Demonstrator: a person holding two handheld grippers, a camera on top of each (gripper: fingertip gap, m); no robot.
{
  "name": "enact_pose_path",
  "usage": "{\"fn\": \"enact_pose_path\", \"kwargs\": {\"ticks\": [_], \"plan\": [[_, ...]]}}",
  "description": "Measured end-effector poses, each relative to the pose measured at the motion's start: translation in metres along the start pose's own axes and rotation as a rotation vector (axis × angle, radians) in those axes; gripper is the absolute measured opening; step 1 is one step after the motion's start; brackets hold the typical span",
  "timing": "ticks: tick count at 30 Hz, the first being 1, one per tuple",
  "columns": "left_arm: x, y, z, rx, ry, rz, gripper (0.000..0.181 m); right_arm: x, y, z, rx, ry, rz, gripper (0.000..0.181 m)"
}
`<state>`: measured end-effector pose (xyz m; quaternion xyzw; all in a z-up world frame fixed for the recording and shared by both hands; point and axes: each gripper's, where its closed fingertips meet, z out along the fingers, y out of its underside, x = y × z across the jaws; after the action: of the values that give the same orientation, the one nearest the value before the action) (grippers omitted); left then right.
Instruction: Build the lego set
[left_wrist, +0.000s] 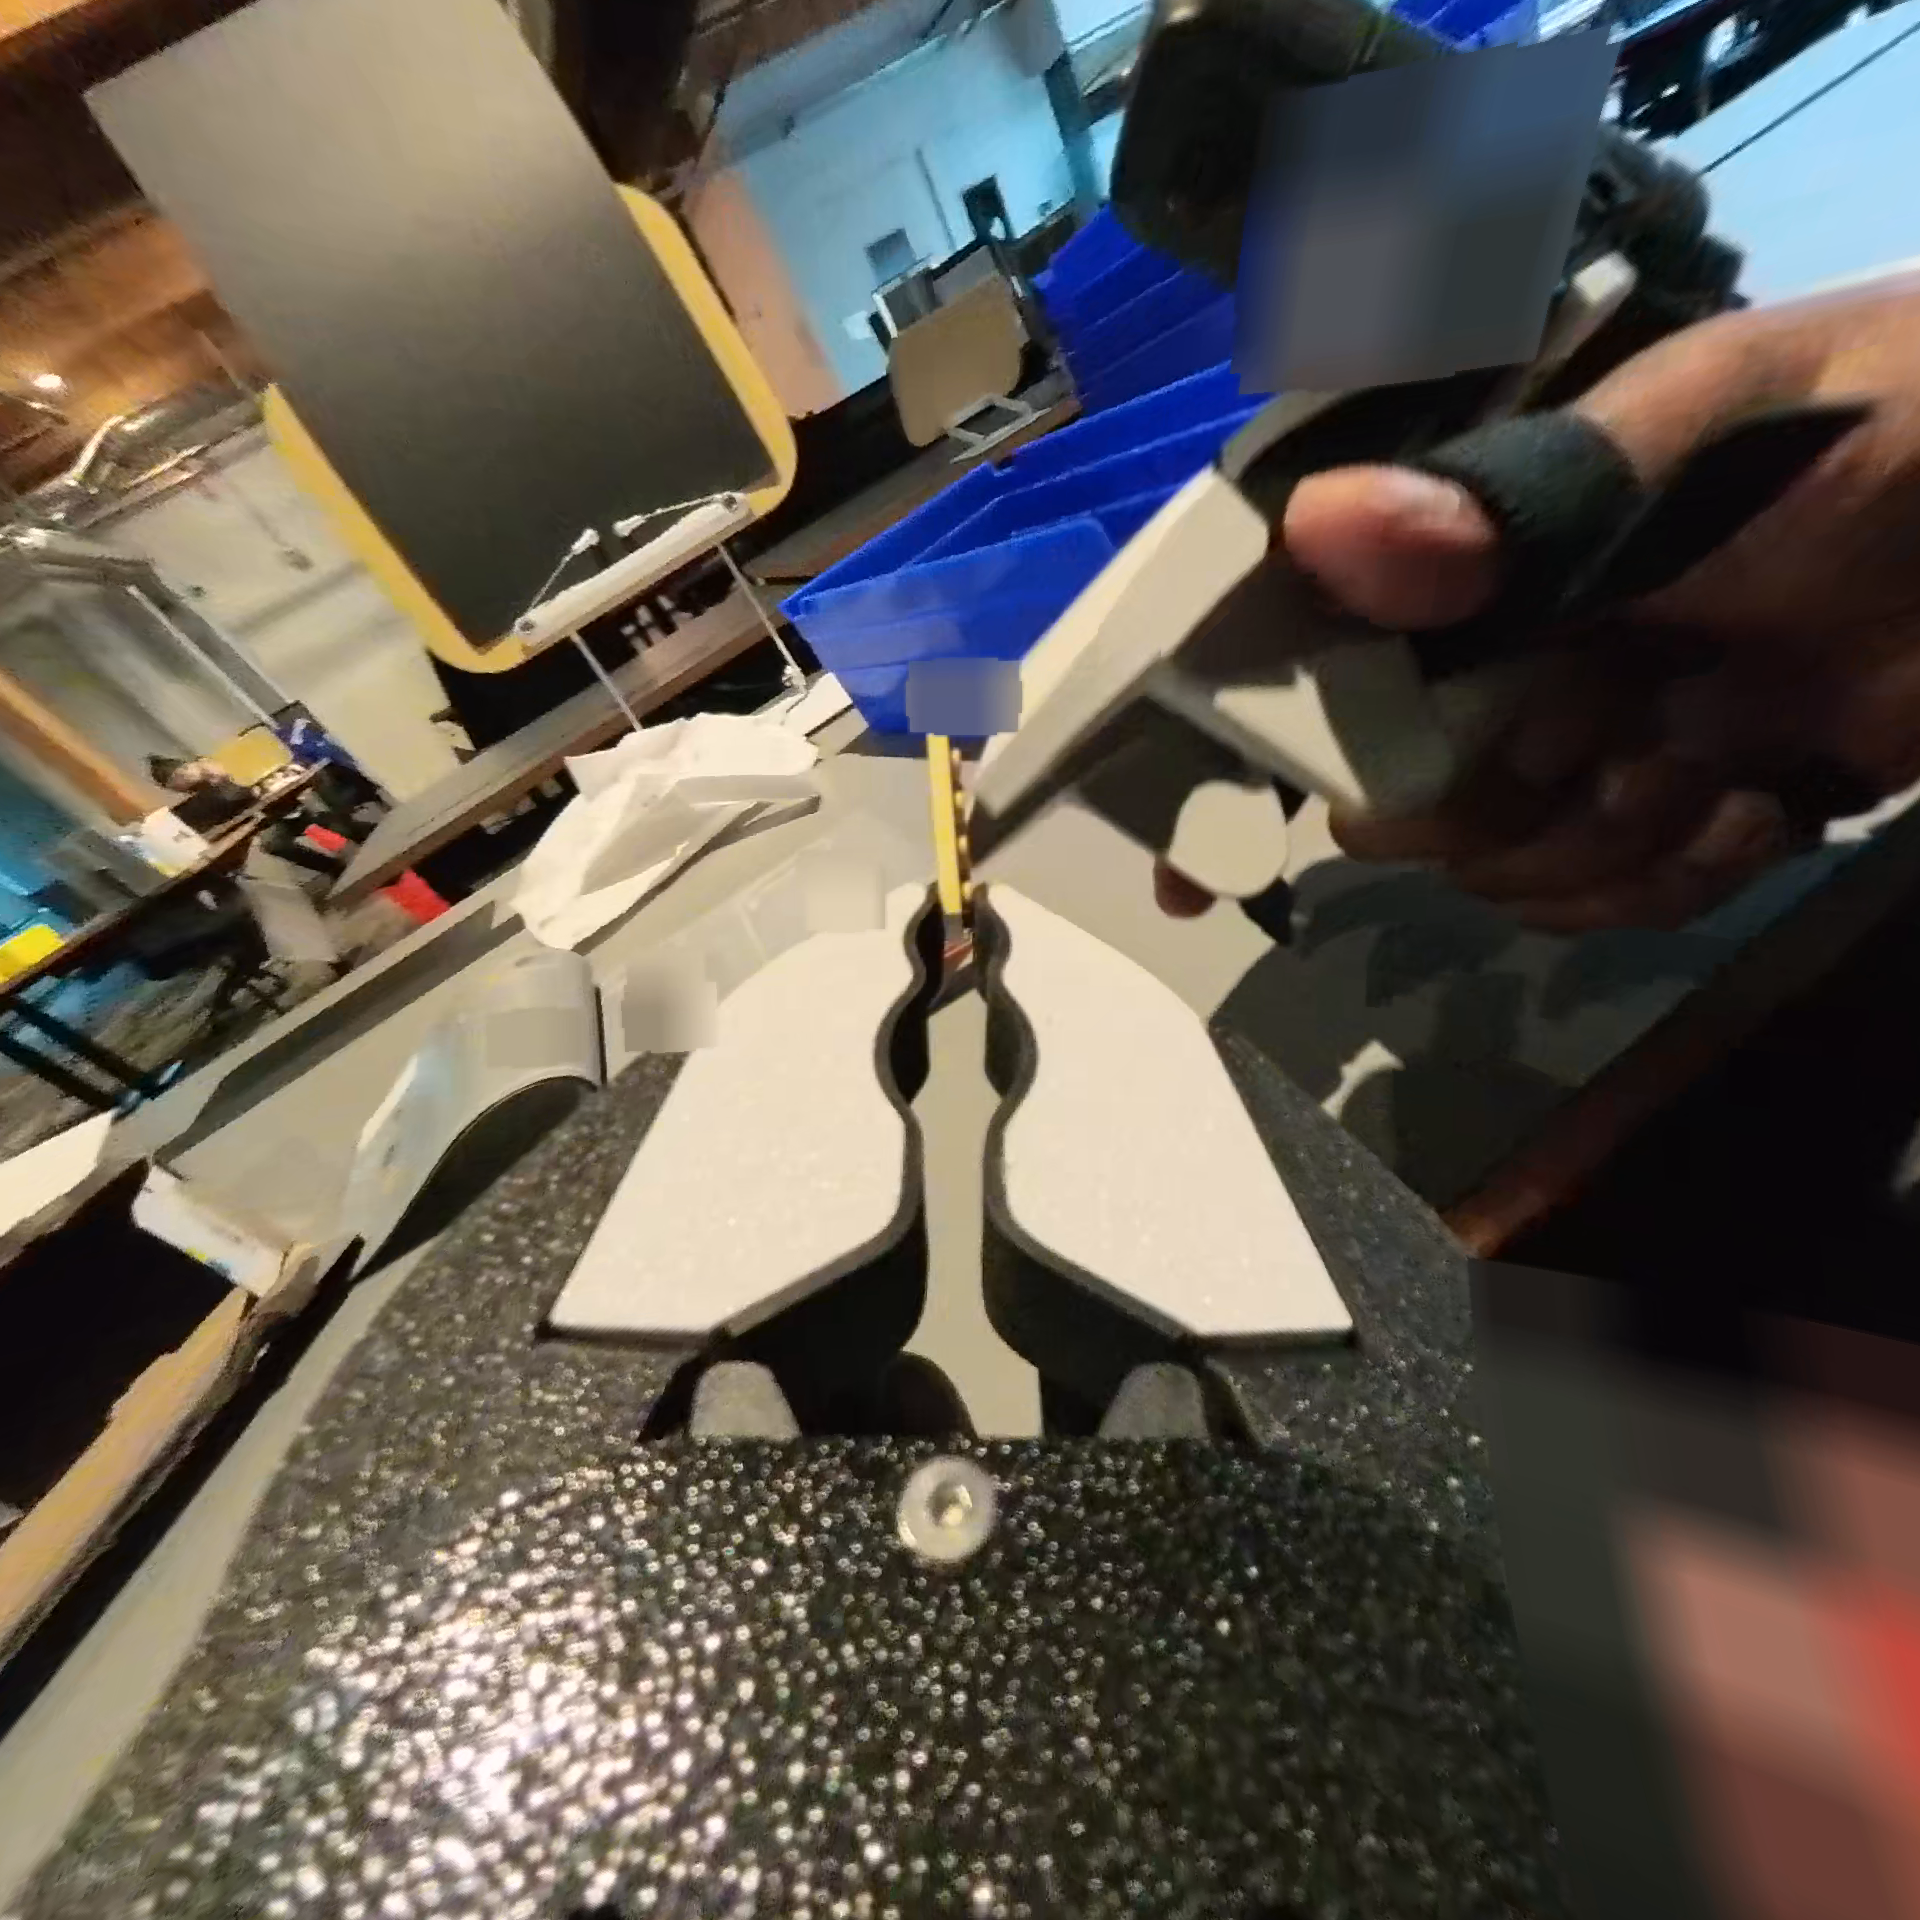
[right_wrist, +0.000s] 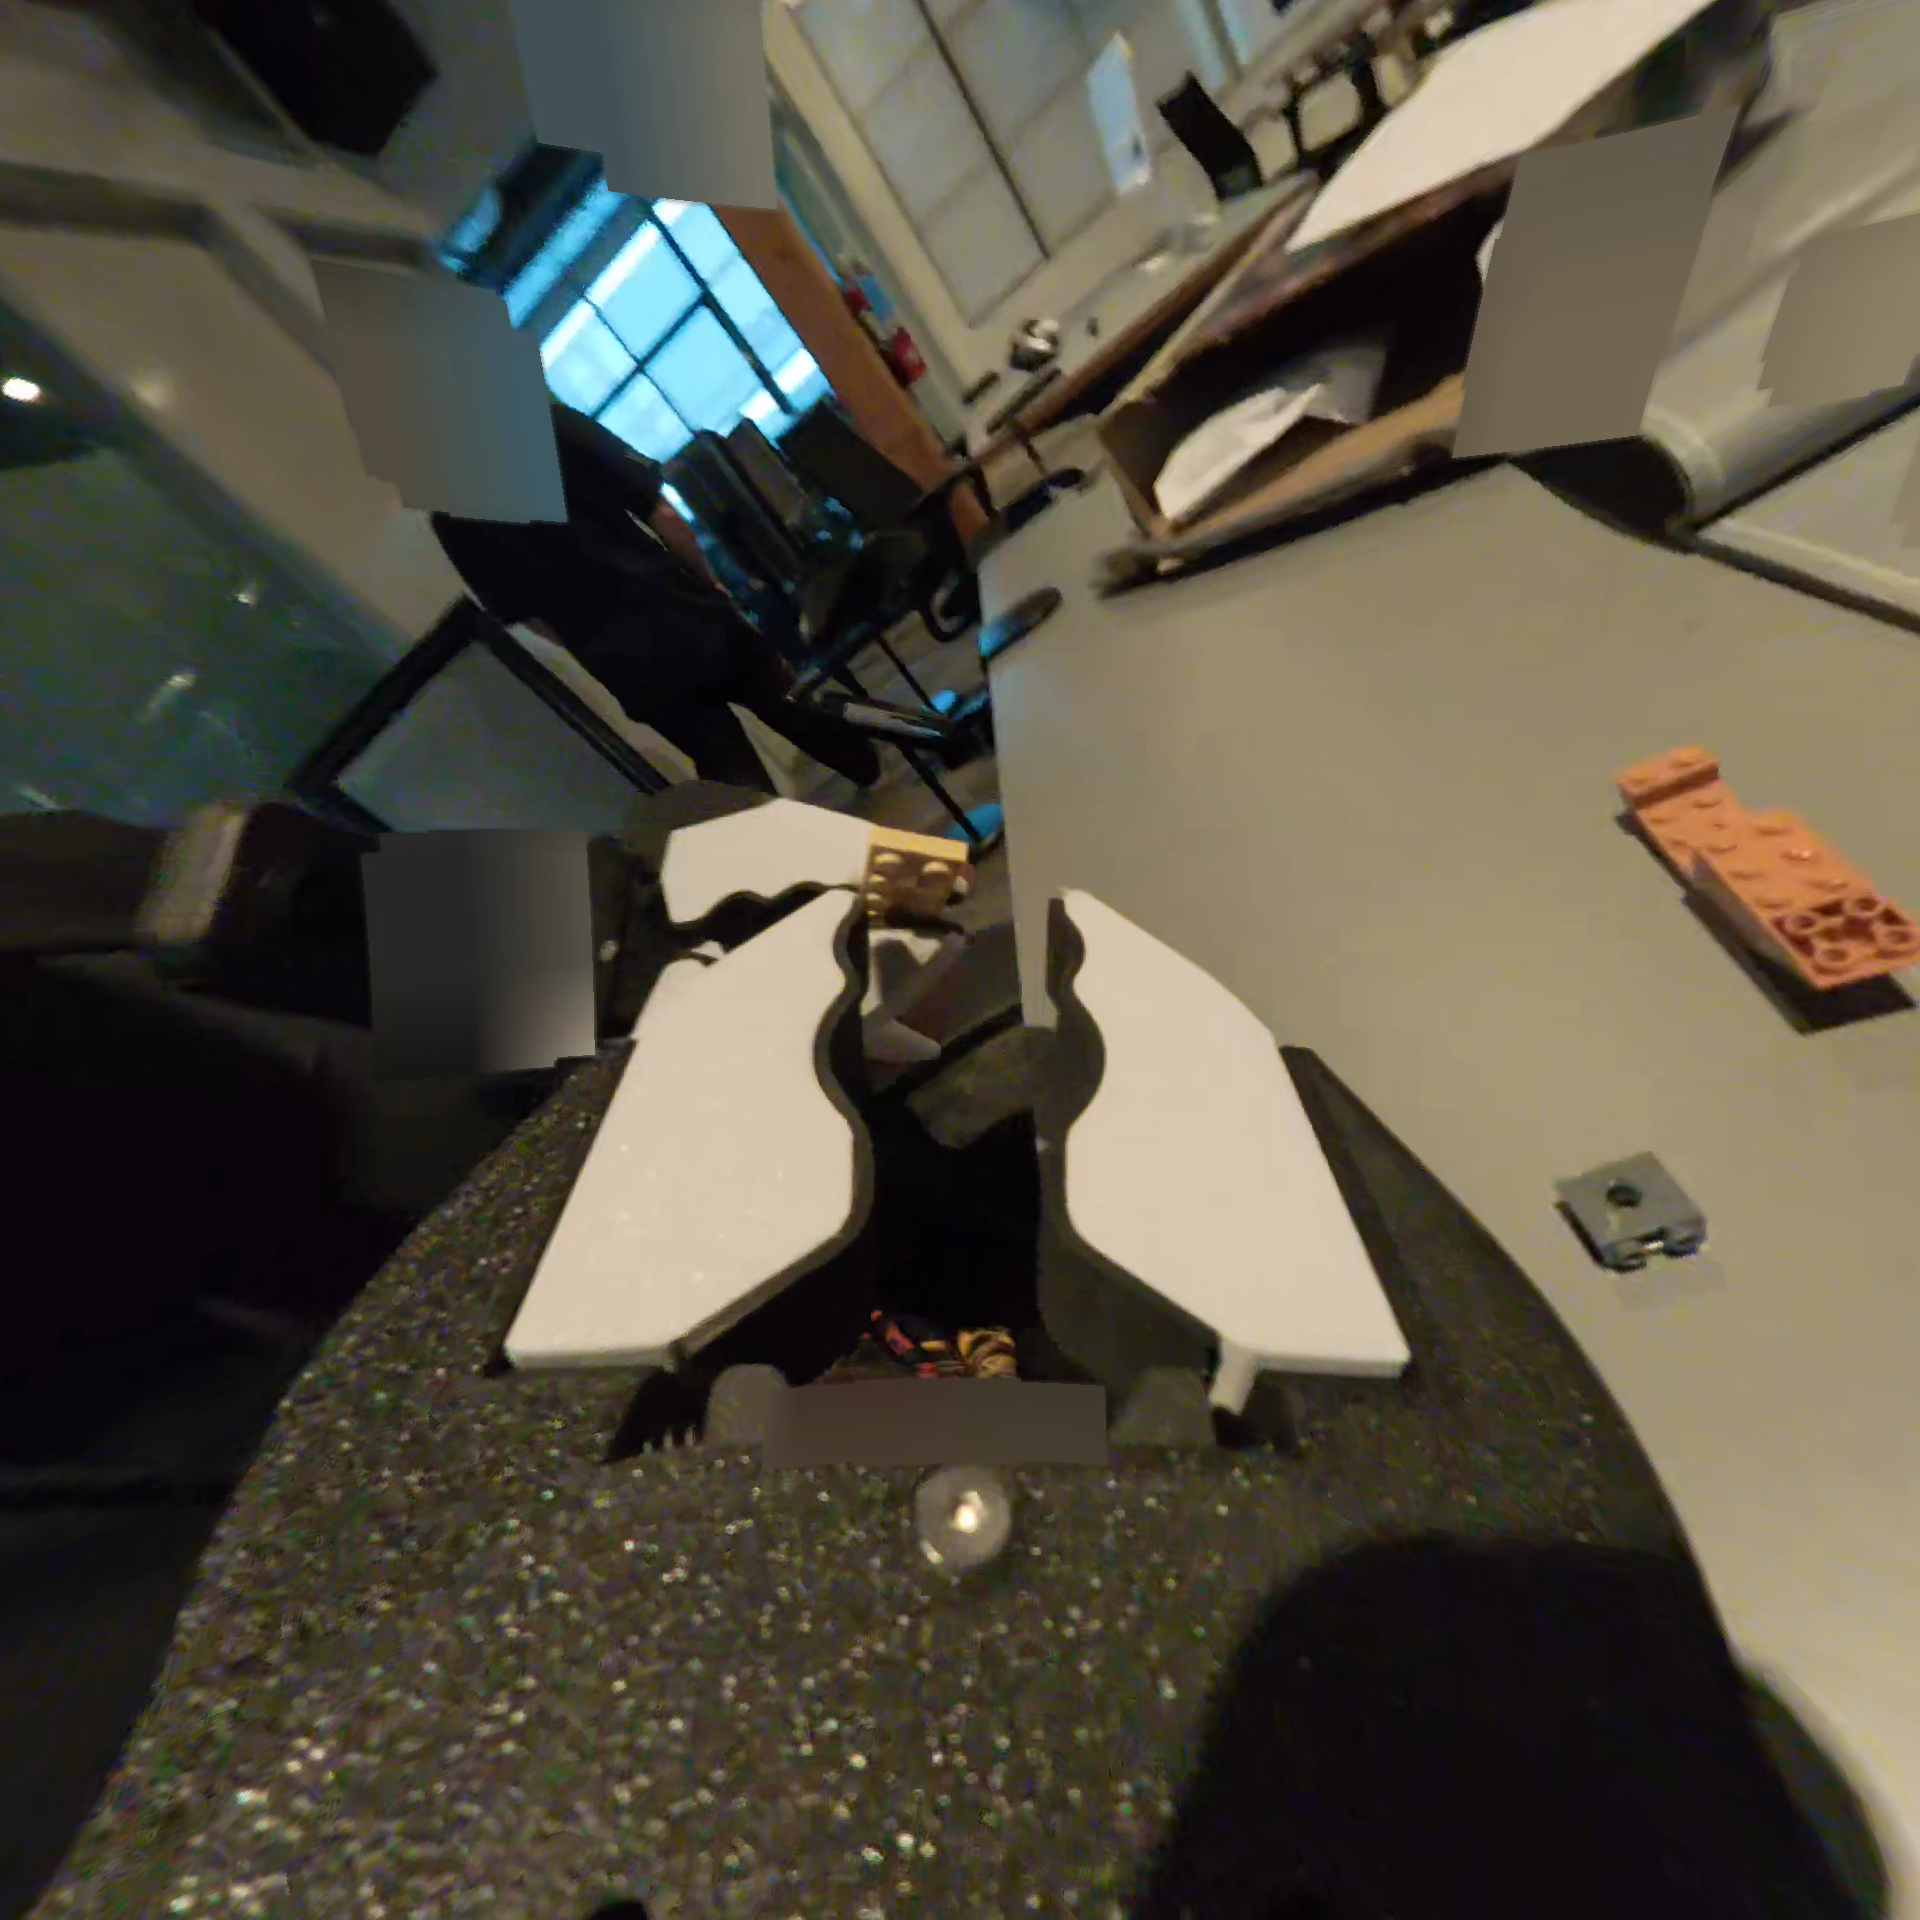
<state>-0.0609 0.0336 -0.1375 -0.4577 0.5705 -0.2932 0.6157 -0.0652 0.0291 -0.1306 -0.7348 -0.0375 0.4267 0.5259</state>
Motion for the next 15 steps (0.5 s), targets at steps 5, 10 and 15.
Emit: {"fn": "enact_pose_path", "kwargs": {"ticks": [5, 10, 15], "plan": [[0.002, -0.003, -0.001, -0.012, -0.031, -0.021, 0.005, -0.019, -0.001, 0.009, 0.044, -0.039, -0.008, 0.034], [0.002, -0.005, -0.003, -0.013, -0.043, -0.007, 0.005, -0.015, 0.0, 0.008, 0.047, -0.015, -0.026, 0.019], [0.025, -0.009, -0.016, 0.028, 0.05, 0.113, 0.015, -0.021, 0.003, 0.001, 0.016, -0.107, -0.024, 0.016]]}}
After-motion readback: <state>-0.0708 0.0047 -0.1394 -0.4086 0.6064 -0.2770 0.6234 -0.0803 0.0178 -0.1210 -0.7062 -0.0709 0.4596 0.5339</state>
